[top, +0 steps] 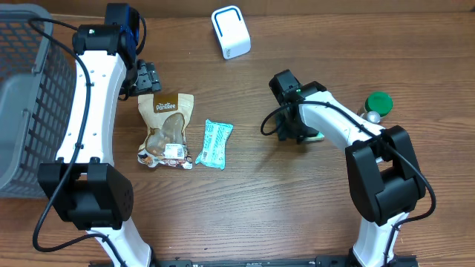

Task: Scan the item barcode

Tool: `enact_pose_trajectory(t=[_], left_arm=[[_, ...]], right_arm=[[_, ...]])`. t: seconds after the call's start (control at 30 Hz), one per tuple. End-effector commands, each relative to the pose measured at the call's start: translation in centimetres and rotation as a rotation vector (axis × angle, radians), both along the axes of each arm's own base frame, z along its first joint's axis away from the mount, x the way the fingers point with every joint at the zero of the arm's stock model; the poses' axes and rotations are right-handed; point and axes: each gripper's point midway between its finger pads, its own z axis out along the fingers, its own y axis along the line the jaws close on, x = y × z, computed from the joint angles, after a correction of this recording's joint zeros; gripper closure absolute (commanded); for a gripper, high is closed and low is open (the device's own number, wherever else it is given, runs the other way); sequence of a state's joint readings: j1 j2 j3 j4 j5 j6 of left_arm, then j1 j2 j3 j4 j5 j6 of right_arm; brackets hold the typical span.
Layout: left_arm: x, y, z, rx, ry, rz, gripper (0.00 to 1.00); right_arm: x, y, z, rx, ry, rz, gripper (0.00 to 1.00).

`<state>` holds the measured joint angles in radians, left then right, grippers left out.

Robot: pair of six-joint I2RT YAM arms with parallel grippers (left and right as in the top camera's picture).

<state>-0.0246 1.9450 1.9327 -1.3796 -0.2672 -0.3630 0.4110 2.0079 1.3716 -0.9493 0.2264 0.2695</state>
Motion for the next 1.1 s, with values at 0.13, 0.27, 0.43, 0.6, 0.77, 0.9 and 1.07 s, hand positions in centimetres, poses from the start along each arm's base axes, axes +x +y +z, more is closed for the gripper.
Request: enact_pose_trajectory(t=[0.13, 0.27, 0.43, 0.6, 0.77, 0.9, 1.07], left_arm=[[0.3, 0.1, 0.9, 0.012, -0.028, -0.003, 0.01], [0.3, 0.1, 0.9, 0.012, -0.028, -0.003, 0.00], [0.3, 0.1, 0.9, 0.012, -0.027, -0.004, 0.00], [0.3, 0.1, 0.9, 0.012, -0.027, -0.003, 0.00], [0.3, 0.1, 0.9, 0.012, -0.028, -0.003, 0.00], [0.3, 0.1, 0.9, 0.012, -0.027, -0.003, 0.00], [0.3, 0.1, 0.9, 0.012, -0.028, -0.003, 0.00]], right_arm=[[-0.2, -3.2, 0.3, -0.098, -0.002, -0.085, 0.31], [0.8, 1.1, 1.7, 0.077, 0.008, 0.022, 0.25], [1.6, 7.9, 5.0, 0.325, -0.014, 0.131, 0.17], [1.9, 13.4, 6.4, 0.548, -0.038, 0.215, 0.11], [1.2, 16.5, 6.7, 0.578, -0.069, 0.289, 0.10], [0.8, 17.4, 6.3, 0.571, -0.083, 0.268, 0.10], [1.2, 18.5, 5.1, 0.589, -0.111, 0.213, 0.10]])
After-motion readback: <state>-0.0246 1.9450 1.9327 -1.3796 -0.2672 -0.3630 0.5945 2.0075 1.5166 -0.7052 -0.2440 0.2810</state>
